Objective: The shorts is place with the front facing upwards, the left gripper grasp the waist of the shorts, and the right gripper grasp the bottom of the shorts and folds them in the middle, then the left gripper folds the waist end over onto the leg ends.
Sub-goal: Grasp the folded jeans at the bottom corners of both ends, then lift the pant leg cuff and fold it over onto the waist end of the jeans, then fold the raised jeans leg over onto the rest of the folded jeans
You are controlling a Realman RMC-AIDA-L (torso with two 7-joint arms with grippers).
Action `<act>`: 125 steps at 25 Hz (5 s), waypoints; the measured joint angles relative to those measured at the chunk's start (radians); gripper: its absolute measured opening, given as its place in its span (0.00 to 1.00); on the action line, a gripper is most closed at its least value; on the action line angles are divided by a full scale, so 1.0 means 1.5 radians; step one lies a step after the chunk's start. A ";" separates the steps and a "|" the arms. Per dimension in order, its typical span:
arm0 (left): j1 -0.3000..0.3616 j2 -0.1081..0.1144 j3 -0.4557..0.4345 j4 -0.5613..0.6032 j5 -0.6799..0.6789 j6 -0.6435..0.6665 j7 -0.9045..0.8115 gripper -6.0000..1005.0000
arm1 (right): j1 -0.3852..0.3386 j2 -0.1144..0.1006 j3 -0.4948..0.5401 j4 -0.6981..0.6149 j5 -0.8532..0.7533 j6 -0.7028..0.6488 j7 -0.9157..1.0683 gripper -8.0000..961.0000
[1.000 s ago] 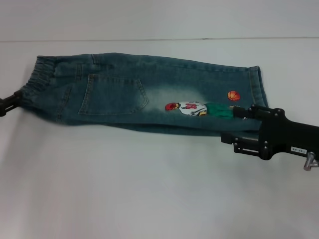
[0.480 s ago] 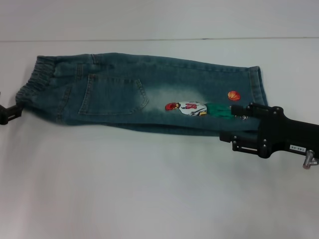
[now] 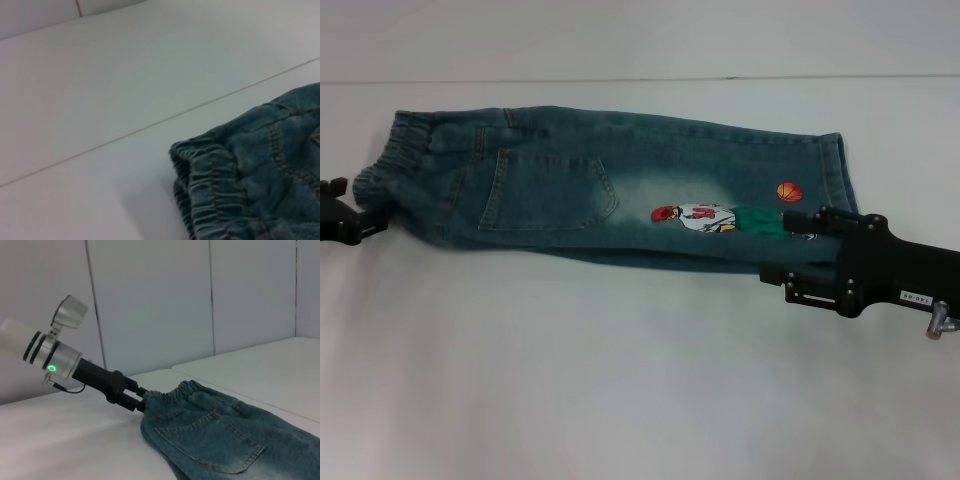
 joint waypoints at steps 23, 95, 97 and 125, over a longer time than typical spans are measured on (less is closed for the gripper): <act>-0.022 -0.002 0.010 -0.002 0.006 0.041 0.018 0.40 | 0.003 0.001 0.010 0.028 0.048 0.037 -0.008 0.81; -0.321 -0.061 0.538 0.191 -0.034 0.083 -0.642 0.07 | 0.247 0.013 0.082 0.465 0.312 0.437 -0.441 0.01; -0.322 -0.061 0.539 0.187 -0.034 0.072 -0.642 0.07 | 0.242 0.011 0.081 0.465 0.309 0.430 -0.440 0.01; -0.301 -0.058 0.676 0.182 -0.023 0.030 -0.626 0.09 | -0.030 -0.002 -0.034 0.353 0.238 0.055 -0.413 0.01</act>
